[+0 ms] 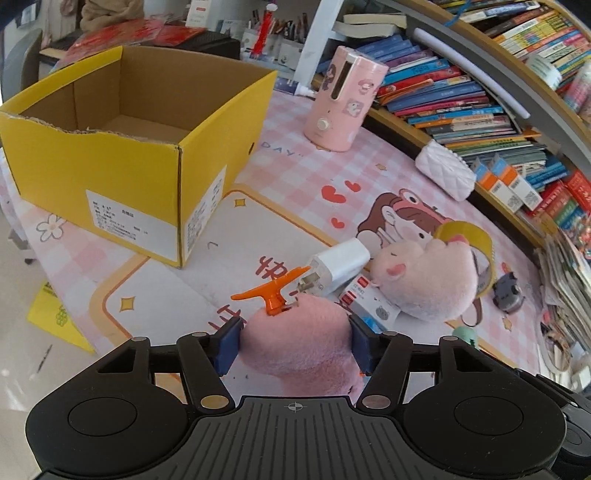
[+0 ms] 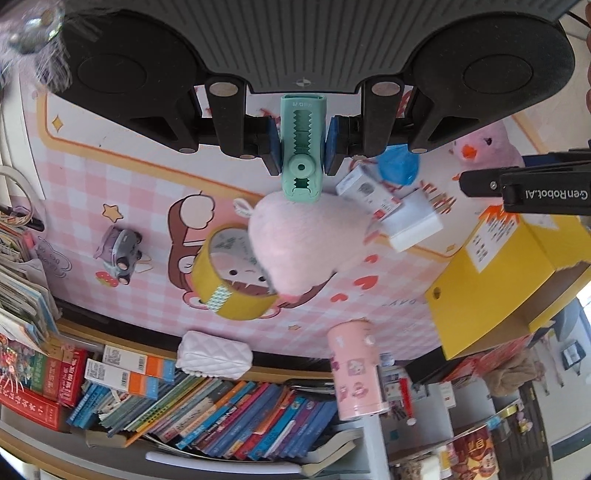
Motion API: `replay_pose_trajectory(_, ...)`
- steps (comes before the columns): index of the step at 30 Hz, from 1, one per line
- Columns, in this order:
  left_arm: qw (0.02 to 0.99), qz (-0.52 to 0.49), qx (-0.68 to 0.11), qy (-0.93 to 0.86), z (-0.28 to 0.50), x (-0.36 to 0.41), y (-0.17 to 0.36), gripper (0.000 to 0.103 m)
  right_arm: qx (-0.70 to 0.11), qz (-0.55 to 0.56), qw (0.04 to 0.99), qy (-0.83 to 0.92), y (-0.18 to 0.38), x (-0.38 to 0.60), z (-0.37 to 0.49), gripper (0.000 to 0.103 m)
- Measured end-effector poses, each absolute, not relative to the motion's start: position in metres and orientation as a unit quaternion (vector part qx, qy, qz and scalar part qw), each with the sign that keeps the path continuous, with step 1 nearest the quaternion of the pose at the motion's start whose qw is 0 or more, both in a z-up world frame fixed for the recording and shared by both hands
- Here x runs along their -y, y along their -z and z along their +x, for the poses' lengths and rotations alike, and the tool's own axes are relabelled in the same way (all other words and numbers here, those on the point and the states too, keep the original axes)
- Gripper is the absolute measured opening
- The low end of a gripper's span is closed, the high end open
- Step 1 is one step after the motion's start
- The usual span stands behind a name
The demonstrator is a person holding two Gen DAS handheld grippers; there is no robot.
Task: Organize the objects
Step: 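Lift and carry both held items toward the yellow cardboard box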
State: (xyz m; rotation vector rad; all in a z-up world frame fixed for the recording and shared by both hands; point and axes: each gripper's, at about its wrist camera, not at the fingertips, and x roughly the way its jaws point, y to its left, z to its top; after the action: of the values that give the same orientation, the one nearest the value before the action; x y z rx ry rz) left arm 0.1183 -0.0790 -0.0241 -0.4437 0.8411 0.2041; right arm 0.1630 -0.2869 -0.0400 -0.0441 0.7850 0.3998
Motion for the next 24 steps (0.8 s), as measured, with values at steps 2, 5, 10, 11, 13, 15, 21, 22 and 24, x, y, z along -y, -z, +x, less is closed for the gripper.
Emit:
replay_pose_trajectory(2, 0.89, -0.209, -0.396, -0.087, 0.115, 0.078, 0.019, 0.06, -0.374, -0.024, 0.908, -0.189, 0.036, 0.285, 0.157, 0.023)
replay_pose_trajectory(5, 0.9, -0.197, -0.382, -0.068, 0.111, 0.076, 0.012, 0.06, -0.369, -0.027, 0.912, -0.178, 0.033, 0.281, 0.149, 0.023)
replay_pose_trajectory(10, 0.908, -0.192, -0.371, -0.038, 0.1, 0.062, 0.006, 0.06, -0.36, -0.026, 0.92, -0.152, 0.023, 0.272, 0.13, 0.023)
replay_pose_trajectory(11, 0.909, -0.192, -0.369, -0.033, 0.096, 0.058, 0.005, 0.06, -0.356, -0.025, 0.923, -0.146, 0.021, 0.268, 0.125, 0.023)
replay_pose_trajectory(13, 0.912, -0.19, -0.363, -0.025, 0.088, 0.048, 0.002, 0.06, -0.353, -0.023, 0.925, -0.136, 0.018, 0.261, 0.118, 0.023)
replay_pose_trajectory(15, 0.915, -0.189, -0.356, -0.022, 0.079, 0.034, 0.0, 0.06, -0.352, -0.02, 0.927, -0.13, 0.015, 0.25, 0.109, 0.023)
replay_pose_trajectory(21, 0.915, -0.198, -0.35, -0.028, 0.045, -0.02, -0.003, 0.06, -0.351, -0.017, 0.928, -0.126, 0.01, 0.204, 0.081, 0.023)
replay_pose_trajectory(22, 0.914, -0.201, -0.35, -0.031, 0.039, -0.03, -0.002, 0.06, -0.352, -0.018, 0.927, -0.129, 0.009, 0.196, 0.076, 0.023)
replay_pose_trajectory(24, 0.912, -0.21, -0.35, -0.038, 0.029, -0.049, -0.001, 0.06, -0.355, -0.023, 0.925, -0.135, 0.009, 0.177, 0.064, 0.023)
